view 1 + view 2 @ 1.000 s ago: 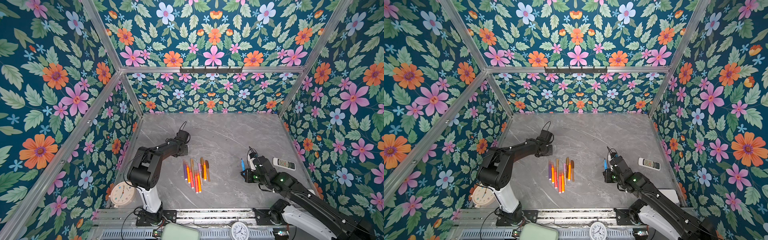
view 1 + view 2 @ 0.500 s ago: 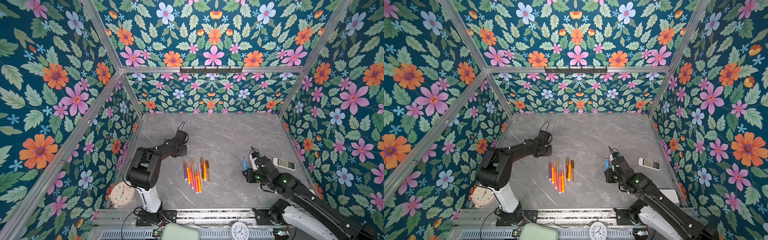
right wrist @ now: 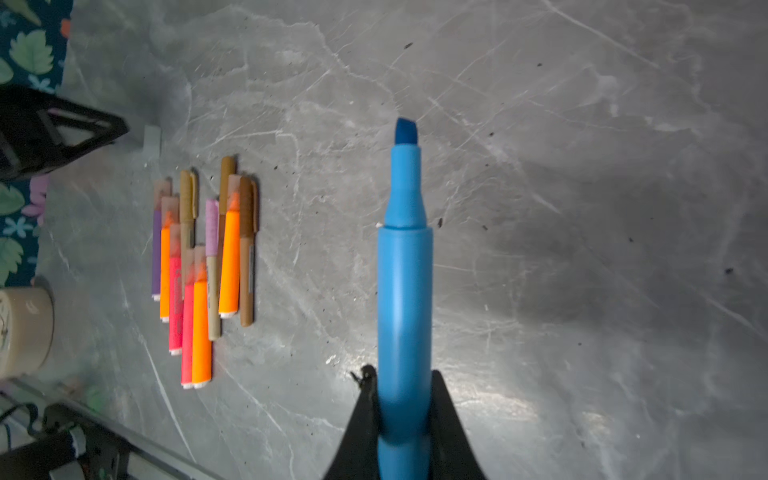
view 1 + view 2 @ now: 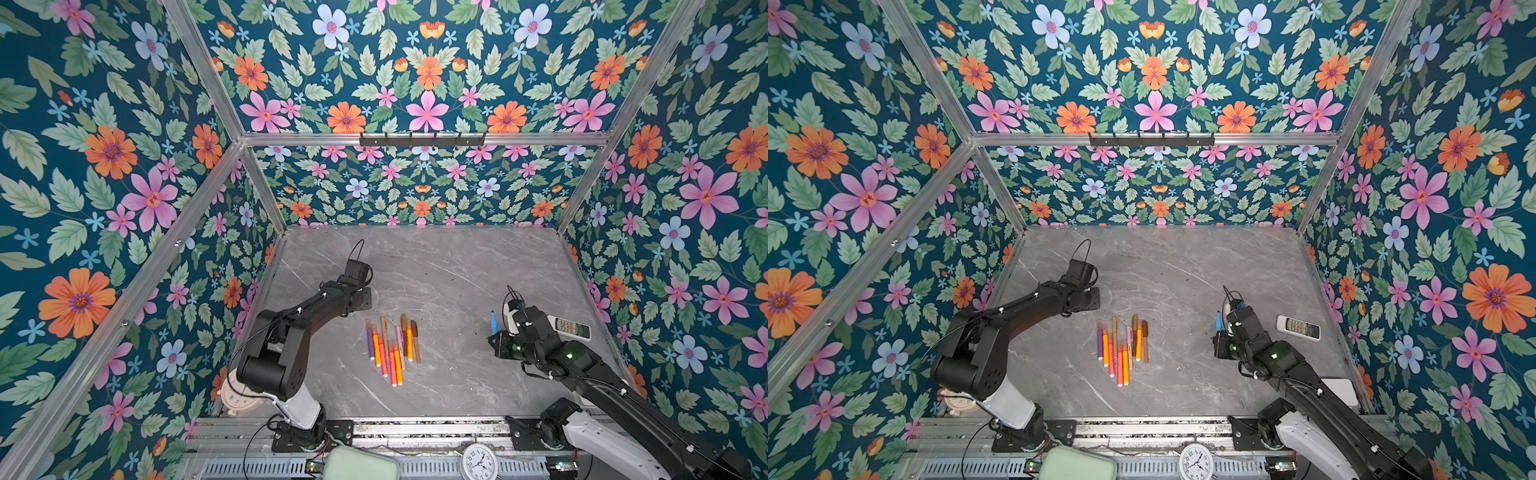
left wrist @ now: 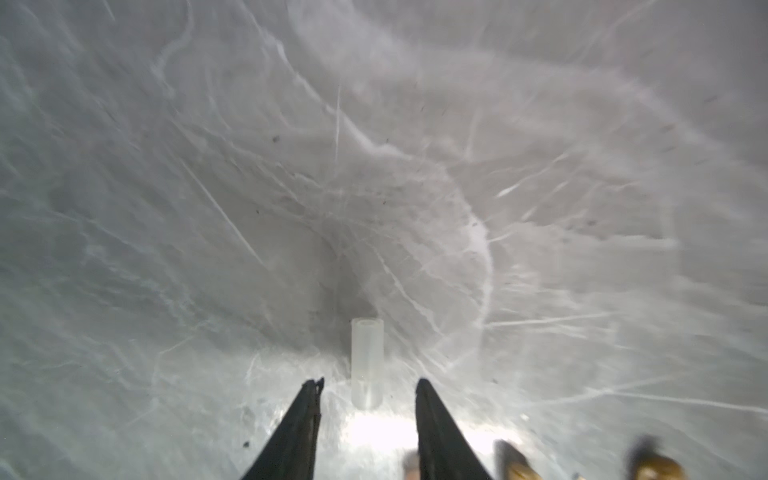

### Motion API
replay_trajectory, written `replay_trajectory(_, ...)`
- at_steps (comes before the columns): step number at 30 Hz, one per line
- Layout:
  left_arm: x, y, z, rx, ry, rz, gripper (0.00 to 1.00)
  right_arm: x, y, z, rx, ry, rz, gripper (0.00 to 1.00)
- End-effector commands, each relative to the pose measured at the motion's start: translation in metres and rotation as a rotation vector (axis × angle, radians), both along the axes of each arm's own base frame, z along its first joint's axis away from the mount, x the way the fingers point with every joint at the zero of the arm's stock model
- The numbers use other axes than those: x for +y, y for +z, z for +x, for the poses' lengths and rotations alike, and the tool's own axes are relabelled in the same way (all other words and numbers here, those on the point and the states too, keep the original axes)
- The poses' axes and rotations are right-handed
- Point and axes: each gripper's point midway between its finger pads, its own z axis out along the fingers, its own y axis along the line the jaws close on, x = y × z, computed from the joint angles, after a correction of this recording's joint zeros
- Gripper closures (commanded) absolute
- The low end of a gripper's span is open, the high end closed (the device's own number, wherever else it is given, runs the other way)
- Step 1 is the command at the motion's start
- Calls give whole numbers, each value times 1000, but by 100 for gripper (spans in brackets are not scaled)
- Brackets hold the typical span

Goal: Open the pen caps
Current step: 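Carry the uncapped marker away with the right gripper while the left arm withdraws, then lower the blue marker onto the table with the right gripper and release it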

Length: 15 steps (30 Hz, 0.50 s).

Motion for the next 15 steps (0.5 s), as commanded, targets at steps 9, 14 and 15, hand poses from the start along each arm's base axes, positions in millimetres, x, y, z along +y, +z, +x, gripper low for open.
replay_trajectory(9,-7,218,-72,-668,-136,-380,41,-67,-15,92,98,-240,-30,100)
replay_trajectory(14,-8,234,-125,-657,-248,-433,39,-82,-41,124,176,-245,-171,100)
replay_trajectory(15,-6,232,-133,-639,-259,-418,40,-86,-48,129,196,-248,-199,100)
